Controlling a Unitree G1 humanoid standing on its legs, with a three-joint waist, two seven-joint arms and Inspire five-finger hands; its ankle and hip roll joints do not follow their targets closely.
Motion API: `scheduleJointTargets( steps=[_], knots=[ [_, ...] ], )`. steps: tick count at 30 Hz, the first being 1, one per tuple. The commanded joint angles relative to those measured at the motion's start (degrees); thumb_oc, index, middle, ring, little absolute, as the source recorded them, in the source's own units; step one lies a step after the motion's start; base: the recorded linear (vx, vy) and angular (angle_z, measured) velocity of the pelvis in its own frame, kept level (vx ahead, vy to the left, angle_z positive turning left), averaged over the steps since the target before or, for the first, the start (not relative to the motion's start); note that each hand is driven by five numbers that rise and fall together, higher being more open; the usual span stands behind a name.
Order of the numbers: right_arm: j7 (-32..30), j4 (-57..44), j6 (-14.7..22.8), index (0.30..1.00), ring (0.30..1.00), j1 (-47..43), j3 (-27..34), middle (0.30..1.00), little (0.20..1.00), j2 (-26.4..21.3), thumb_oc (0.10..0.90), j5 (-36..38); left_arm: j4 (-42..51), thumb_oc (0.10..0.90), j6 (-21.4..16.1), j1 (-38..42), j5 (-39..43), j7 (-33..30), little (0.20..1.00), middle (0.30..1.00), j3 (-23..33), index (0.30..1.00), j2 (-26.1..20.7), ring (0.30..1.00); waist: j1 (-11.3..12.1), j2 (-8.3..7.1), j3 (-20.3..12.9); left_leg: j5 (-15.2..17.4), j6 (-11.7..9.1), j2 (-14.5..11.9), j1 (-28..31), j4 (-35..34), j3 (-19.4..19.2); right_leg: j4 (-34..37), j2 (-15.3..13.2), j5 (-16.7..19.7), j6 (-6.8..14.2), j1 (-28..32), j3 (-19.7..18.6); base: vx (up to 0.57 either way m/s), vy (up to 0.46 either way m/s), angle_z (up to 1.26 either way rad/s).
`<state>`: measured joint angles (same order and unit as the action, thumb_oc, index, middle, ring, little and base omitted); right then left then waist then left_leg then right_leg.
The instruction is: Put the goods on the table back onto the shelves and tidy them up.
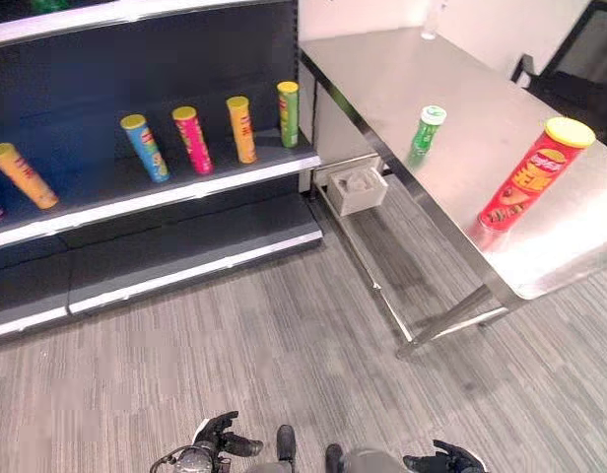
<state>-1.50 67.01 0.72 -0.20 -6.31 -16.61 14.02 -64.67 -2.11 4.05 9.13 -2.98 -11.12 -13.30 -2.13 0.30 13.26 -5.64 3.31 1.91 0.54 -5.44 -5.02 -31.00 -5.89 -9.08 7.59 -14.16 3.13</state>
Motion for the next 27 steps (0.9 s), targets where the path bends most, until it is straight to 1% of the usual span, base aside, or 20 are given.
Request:
scheduleJointTargets(
  steps=[1,2,4,5,6,8,11,12,13,14,16,17,18,19,20,21,22,23,25,27],
  knots=[
    [-1.2,-0.5,0.6,0.9,0.9,0.2,0.9,0.9,0.9,-2.4,0.8,-0.8,2.0,0.8,-2.1,1.8,0.2,-0.4,0.9,0.9,1.4,0.9,-2.5,0.9,2.0,-0.47,-1.7,7.6,-4.4,-2.7,3.5,1.3,4.2,20.7,-4.6,10.5,0.8,5.1,5.4,0.12,-0.194,-0.43],
    [-1.2,-0.4,0.6,0.9,0.9,0.2,0.9,0.9,0.9,-2.4,0.8,-0.8,2.0,0.8,-2.1,1.8,0.2,-0.4,0.9,0.9,1.4,0.9,-2.5,0.9,2.0,-0.39,-1.6,7.6,-4.5,-2.8,3.7,1.2,4.3,21.0,-4.5,10.6,0.8,5.4,5.5,0.13,-0.15,-0.26],
    [-0.8,-0.2,0.2,0.9,0.9,0.3,1.1,0.9,0.9,-2.5,0.8,-1.3,1.4,0.8,-2.0,1.9,0.2,-0.6,0.9,0.9,1.8,0.9,-2.7,0.9,1.5,-1.17,-1.8,8.5,-5.0,-2.6,4.8,1.1,4.8,27.5,-5.3,12.9,2.3,5.8,3.8,0.18,-0.188,-0.15],
    [-0.7,0.3,-0.1,0.9,0.9,0.3,1.2,0.9,0.9,-2.5,0.8,-1.1,0.7,0.8,-2.2,1.9,0.3,-0.6,0.9,0.9,2.1,0.9,-2.8,0.9,1.5,-2.37,-2.6,9.4,-5.5,-2.4,5.7,0.9,5.0,31.7,-5.3,13.8,3.7,8.1,1.8,0.25,-0.278,-0.01],
    [-0.5,0.4,-0.2,0.9,0.9,0.7,1.0,0.9,0.9,-2.4,0.8,-1.7,0.5,0.8,-2.3,1.1,0.2,-0.6,0.9,0.9,2.3,0.9,-2.7,0.9,1.8,-3.12,-3.2,9.7,-5.9,-2.6,6.5,0.7,4.8,31.7,-5.4,14.0,3.8,8.7,2.1,0.21,-0.239,0.11],
    [-0.5,0.4,-0.1,0.9,0.9,0.7,1.0,0.9,0.9,-2.6,0.8,-1.7,0.4,0.8,-2.3,1.1,0.4,-0.6,0.9,0.9,2.5,0.9,-2.6,0.9,1.8,-3.42,-3.3,9.8,-6.4,-3.3,7.1,0.6,4.7,31.9,-5.0,14.2,3.9,9.3,2.1,0.14,-0.224,0.31],
    [-0.2,0.2,0.3,0.9,0.9,1.0,0.6,0.9,0.9,-3.5,0.8,-1.4,0.5,0.8,-2.6,0.9,0.8,-0.5,0.9,0.9,1.9,0.9,-2.2,0.9,1.5,-3.82,-4.0,9.8,-8.3,-6.8,7.5,1.4,5.6,32.1,-2.5,13.1,2.6,10.9,2.5,0.15,-0.314,0.26],
    [-0.2,0.2,0.3,0.9,0.9,1.0,0.6,0.9,0.9,-3.5,0.8,-1.4,0.5,0.8,-2.6,0.9,0.8,-0.5,0.9,0.9,1.9,0.9,-2.2,0.9,1.5,-3.79,-3.9,9.8,-8.3,-6.8,7.5,1.4,5.6,32.1,-2.5,13.1,2.6,10.9,2.6,0.09,-0.294,0.01],
    [-0.3,0.2,0.6,0.9,0.9,1.1,0.9,0.9,0.9,-3.8,0.8,-0.5,1.0,0.8,-2.6,1.2,1.5,-0.2,0.9,0.9,1.4,0.9,-2.0,0.9,1.1,-3.88,-3.7,9.2,-9.5,-8.6,5.4,4.5,6.0,32.3,-1.2,11.5,1.6,12.3,3.4,0.04,-0.187,0.25],
    [-0.3,0.2,0.6,0.9,0.9,1.1,0.9,0.9,0.9,-3.8,0.8,-0.5,1.0,0.8,-2.6,1.2,1.5,-0.2,0.9,0.9,1.4,0.9,-2.0,0.9,1.1,-3.88,-3.7,9.2,-9.5,-8.6,5.4,4.5,6.0,32.3,-1.2,11.5,1.6,12.3,3.4,0.05,-0.28,0.43],
    [-0.4,-0.5,1.1,0.9,0.9,1.2,1.0,0.9,0.9,-4.4,0.8,1.0,3.1,0.8,-2.4,2.3,2.5,-0.2,0.9,0.9,0.6,0.9,-2.1,0.9,0.8,-4.85,-2.2,6.5,-10.3,-9.4,-0.2,15.3,6.0,32.1,-0.4,10.2,-0.1,13.6,4.7,-0.02,-0.255,0.37],
    [-0.5,-0.4,0.9,0.9,0.9,0.9,0.8,0.9,0.9,-4.7,0.8,1.6,3.6,0.8,-2.3,3.1,2.6,-0.1,0.9,0.9,-0.1,0.9,-2.0,0.9,1.3,-5.81,-0.7,6.4,-9.6,-8.8,-3.5,20.0,5.3,32.3,-0.3,9.6,-0.9,14.7,5.6,-0.04,-0.218,0.3],
    [-0.5,-0.4,0.9,0.9,0.9,0.9,0.8,0.9,0.9,-4.7,0.8,1.6,3.6,0.8,-2.3,3.1,2.6,-0.1,0.9,0.9,-0.1,0.9,-2.0,0.9,1.2,-5.75,-0.8,6.6,-9.6,-8.8,-3.8,20.5,5.5,32.3,-0.3,9.6,-0.9,14.7,5.7,0.0,-0.128,0.36],
    [-0.6,-0.3,0.8,0.9,0.9,0.7,0.9,0.9,0.9,-4.9,0.8,1.7,3.8,0.8,-2.3,3.5,3.2,-0.1,0.9,0.9,-0.2,0.9,-1.7,0.9,1.3,-5.79,-0.7,7.8,-9.1,-7.8,-4.9,18.6,5.2,33.0,-0.4,9.5,-0.6,15.3,6.0,0.12,0.038,0.31],
    [-0.7,1.3,0.4,0.9,0.9,1.4,0.8,0.9,0.9,-5.8,0.8,1.0,1.2,0.8,0.0,3.0,-0.1,-0.6,0.9,0.9,0.0,0.9,-1.6,0.9,2.0,-4.67,-1.1,7.2,-8.3,-5.8,-4.8,12.2,6.2,32.1,0.7,8.3,-0.6,15.3,5.7,0.12,0.036,0.29],
    [-0.7,1.3,0.4,0.9,0.9,1.4,0.8,0.9,0.9,-5.8,0.8,1.0,1.2,0.8,0.0,3.0,-0.1,-0.6,0.9,0.9,0.0,0.9,-1.6,0.9,1.9,-4.71,-1.2,7.0,-8.3,-5.8,-4.8,12.0,6.2,32.1,0.6,8.3,-0.6,15.2,5.7,0.17,0.089,0.12],
    [-0.3,0.5,1.0,0.9,0.9,0.6,1.1,0.9,0.9,-5.4,0.8,1.4,2.9,0.8,-2.4,3.0,2.5,0.1,0.9,0.9,-0.6,0.9,-1.6,0.9,2.5,-4.44,-1.8,6.3,-8.3,-4.6,-5.4,9.5,8.8,31.0,0.7,8.1,-0.4,14.8,4.5,0.16,0.131,-0.1],
    [-0.3,0.5,0.7,0.9,0.9,0.9,1.2,0.9,0.9,-4.3,0.8,1.4,2.4,0.8,-2.4,2.5,3.0,0.3,0.9,0.9,0.1,0.9,-1.3,0.9,2.2,-3.82,-2.9,6.1,-8.1,-3.8,-4.2,7.3,9.2,31.5,0.4,8.6,-0.2,15.0,3.9,0.2,0.169,-0.43],
    [-0.3,0.5,0.7,0.9,0.9,1.0,1.3,0.9,0.9,-4.1,0.8,1.4,2.4,0.8,-2.4,2.2,3.0,0.2,0.9,0.9,0.2,0.9,-1.4,0.9,2.3,-3.67,-3.2,5.9,-8.0,-3.8,-3.5,6.3,9.1,31.8,0.3,8.7,0.0,15.3,3.6,0.12,0.132,-0.46],
    [-0.3,1.0,0.5,0.9,0.9,1.5,1.3,0.9,0.9,-2.9,0.8,1.0,0.9,0.8,-2.2,1.2,2.6,0.3,0.9,0.9,1.3,0.9,-1.5,0.9,2.2,-3.06,-4.2,5.6,-7.3,-3.5,-0.6,2.9,8.2,32.4,0.0,8.9,0.4,15.9,2.1,0.11,0.168,-0.33]
  ],
)
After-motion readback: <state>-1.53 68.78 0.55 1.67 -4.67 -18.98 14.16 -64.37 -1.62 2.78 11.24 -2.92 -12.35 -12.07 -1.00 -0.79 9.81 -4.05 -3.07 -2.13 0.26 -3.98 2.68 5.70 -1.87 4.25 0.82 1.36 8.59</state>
